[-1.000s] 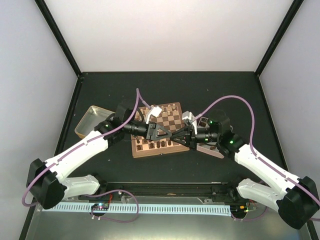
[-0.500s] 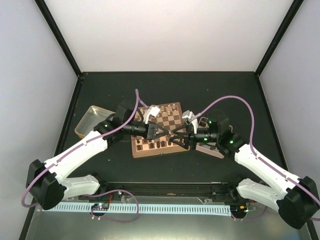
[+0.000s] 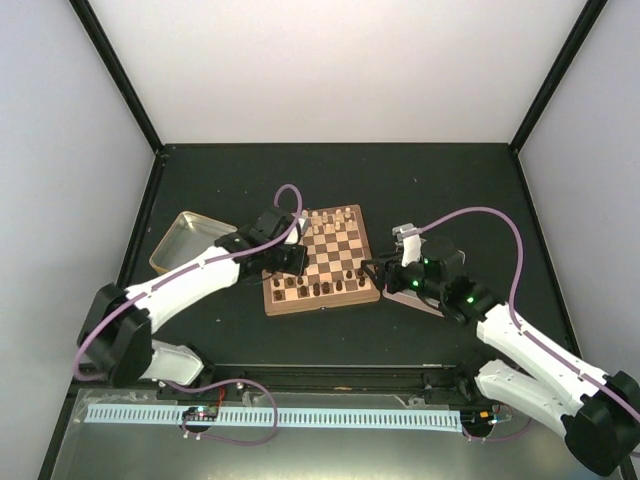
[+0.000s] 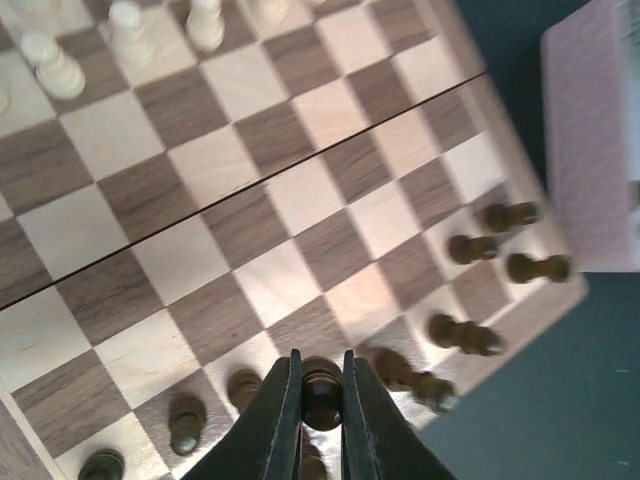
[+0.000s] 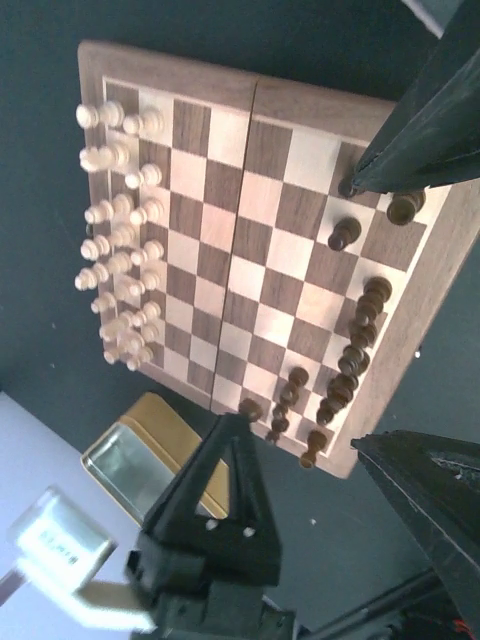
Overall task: Set up the chess pieces on the board
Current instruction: Place the chess piece on the chessboard.
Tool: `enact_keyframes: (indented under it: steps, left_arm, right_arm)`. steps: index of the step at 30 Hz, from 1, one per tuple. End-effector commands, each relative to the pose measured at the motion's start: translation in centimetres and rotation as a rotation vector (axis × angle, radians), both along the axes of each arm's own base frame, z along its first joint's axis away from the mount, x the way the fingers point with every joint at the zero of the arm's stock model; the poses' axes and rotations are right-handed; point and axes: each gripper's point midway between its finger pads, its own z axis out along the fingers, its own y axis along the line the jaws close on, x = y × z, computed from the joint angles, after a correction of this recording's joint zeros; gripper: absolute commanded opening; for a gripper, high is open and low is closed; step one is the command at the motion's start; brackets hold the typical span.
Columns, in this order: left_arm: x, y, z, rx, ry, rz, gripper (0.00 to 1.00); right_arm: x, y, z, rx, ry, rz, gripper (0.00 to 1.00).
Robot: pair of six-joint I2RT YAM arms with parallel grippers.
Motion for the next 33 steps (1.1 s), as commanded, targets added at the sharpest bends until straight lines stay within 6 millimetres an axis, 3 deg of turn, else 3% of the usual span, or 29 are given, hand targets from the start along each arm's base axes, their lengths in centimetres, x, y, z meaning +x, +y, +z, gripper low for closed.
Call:
enact_keyframes:
  steps: [1,11,25,33]
  left_arm:
    - [1.2,0.4,-1.5,0.111,0.017,0.002,0.03]
    - [0.7,-1.9,-4.5,0.095,0.138,-0.106,0.04]
    - [0.4,-2.2,-6.7,0.134,0.212,-0.128,0.06]
    - [0.5,-2.4,-7.2,0.140,0.226,-0.134,0.12]
  right_arm:
    - [1.1,-0.8,-0.4,-0.002,0.020,-0.098,0.66]
    - [1.3,-0.6,-1.9,-0.022,0.062,-0.102,0.66]
    - [1.4,-0.8,-2.1,-0.033,0.063,-0.111,0.66]
    - [1.4,-0.7,-2.2,-0.034,0.068,-0.108,0.66]
